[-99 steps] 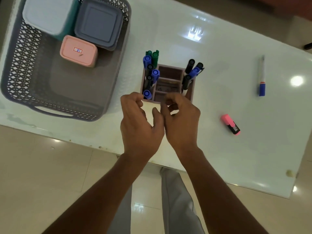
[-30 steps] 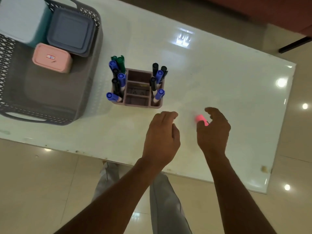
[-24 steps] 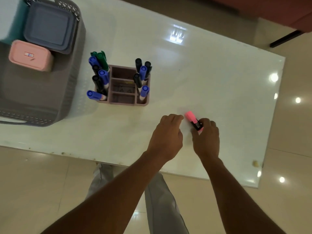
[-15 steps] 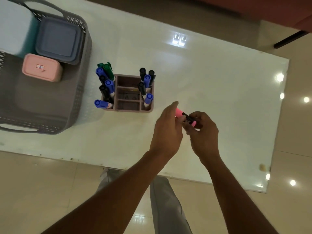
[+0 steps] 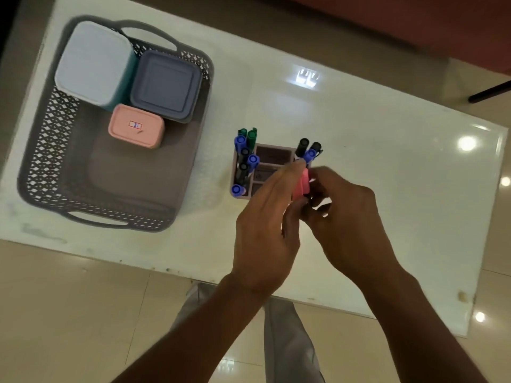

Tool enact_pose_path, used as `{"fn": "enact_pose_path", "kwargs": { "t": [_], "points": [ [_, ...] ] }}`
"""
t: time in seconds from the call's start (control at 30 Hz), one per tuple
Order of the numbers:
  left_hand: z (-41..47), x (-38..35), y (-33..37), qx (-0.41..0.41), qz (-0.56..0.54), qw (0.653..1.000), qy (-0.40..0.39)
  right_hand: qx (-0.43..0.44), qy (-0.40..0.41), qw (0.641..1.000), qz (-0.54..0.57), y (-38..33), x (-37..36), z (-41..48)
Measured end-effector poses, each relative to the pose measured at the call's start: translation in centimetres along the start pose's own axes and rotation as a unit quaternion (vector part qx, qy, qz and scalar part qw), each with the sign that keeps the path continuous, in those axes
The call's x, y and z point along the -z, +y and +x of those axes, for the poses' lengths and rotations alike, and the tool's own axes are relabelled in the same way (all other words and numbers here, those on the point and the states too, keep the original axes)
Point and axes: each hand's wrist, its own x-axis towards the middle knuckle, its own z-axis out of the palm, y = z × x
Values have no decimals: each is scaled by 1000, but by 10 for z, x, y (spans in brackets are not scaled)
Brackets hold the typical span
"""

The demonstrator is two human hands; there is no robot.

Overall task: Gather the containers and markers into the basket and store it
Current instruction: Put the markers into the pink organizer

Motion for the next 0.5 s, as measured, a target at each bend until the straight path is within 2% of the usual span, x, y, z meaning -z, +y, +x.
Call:
{"fn": "enact_pose_path", "kwargs": {
  "t": [0.1,0.23,0.37,0.5],
  "points": [
    [22,17,-4,15,-19,1000,11,35,54,997,43,-25,-5,17],
    [45,31,-4,48,-38,998,17,4,84,990,114,-42,-10,54],
    [59,43,-14,49,-29,996,69,23,64,997,-43,-40,-21,82],
    [64,49,-35,60,22,994,87,15,32,993,-116,-28,-38,95]
  ]
}}
